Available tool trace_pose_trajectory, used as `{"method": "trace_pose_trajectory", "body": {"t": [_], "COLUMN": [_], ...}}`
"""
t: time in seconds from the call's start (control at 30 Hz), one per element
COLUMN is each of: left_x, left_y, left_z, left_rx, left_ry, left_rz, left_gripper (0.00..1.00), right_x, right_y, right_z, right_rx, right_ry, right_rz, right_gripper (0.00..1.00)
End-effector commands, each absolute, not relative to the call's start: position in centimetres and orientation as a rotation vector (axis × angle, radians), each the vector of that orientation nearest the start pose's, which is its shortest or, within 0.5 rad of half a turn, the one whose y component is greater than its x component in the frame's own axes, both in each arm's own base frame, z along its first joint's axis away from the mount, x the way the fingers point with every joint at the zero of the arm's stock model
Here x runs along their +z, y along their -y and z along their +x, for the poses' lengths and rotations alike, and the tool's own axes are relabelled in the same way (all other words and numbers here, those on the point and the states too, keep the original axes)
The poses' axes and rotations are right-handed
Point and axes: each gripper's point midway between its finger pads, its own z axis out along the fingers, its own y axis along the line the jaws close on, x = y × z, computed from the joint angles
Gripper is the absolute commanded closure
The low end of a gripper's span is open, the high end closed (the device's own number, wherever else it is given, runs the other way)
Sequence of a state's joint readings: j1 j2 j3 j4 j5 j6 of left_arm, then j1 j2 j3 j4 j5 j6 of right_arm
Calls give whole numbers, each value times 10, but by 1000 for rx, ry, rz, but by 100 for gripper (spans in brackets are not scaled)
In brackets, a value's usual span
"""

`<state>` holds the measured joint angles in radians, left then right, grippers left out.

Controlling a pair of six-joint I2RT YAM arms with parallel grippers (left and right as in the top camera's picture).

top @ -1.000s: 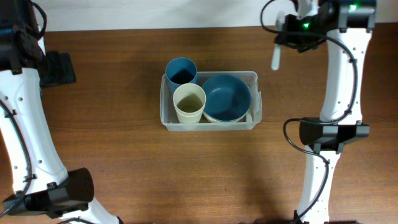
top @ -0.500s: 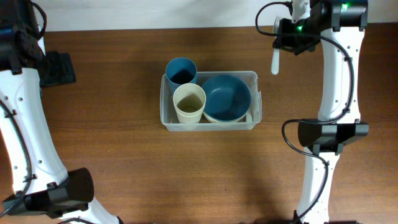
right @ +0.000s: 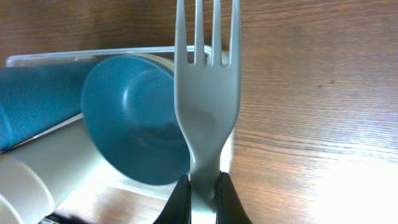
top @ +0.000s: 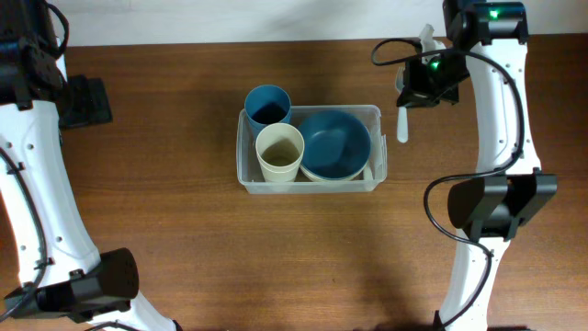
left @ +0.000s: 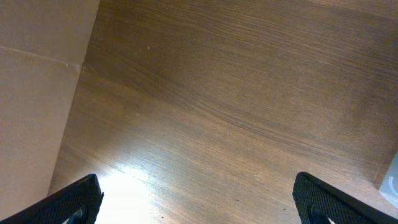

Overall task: Pack container
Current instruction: 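Carry the fork left over the container's right end, then lower the fork into the blue bowl and release it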

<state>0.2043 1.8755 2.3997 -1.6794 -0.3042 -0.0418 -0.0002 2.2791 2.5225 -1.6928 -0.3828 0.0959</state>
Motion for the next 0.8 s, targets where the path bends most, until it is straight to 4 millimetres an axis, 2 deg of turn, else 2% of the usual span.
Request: {"method": "trace_pose_trajectory", "body": {"t": [0.0, 0.07, 0.23, 0.4, 0.5, 0.77], "left_x": [336, 336, 336, 336, 336, 336], "left_y": [-129, -129, -129, -129, -129, -129], "left_z": [354, 354, 354, 354, 354, 354], "left_rx": [479, 479, 479, 479, 479, 479], "left_ry": [-2640, -2640, -2640, -2640, -2640, -2640], "left_rz": [-427, -427, -427, -427, -427, -427], "left_gripper": [0, 0, 0, 0, 0, 0], "right_x": [221, 219, 211, 208, 196, 156], "right_y": [-93, -102, -100, -97, -90, -86], "right_z": [433, 431, 430, 429, 425, 401], "right_rx": [666, 631, 440, 411, 349, 330], "right_ry": [-2942, -2954, -2981, -2991, -3039, -3202], "right_rz": [0, -40, -89, -89, -80, -98], "right_gripper": [96, 96, 96, 96, 96, 96]}}
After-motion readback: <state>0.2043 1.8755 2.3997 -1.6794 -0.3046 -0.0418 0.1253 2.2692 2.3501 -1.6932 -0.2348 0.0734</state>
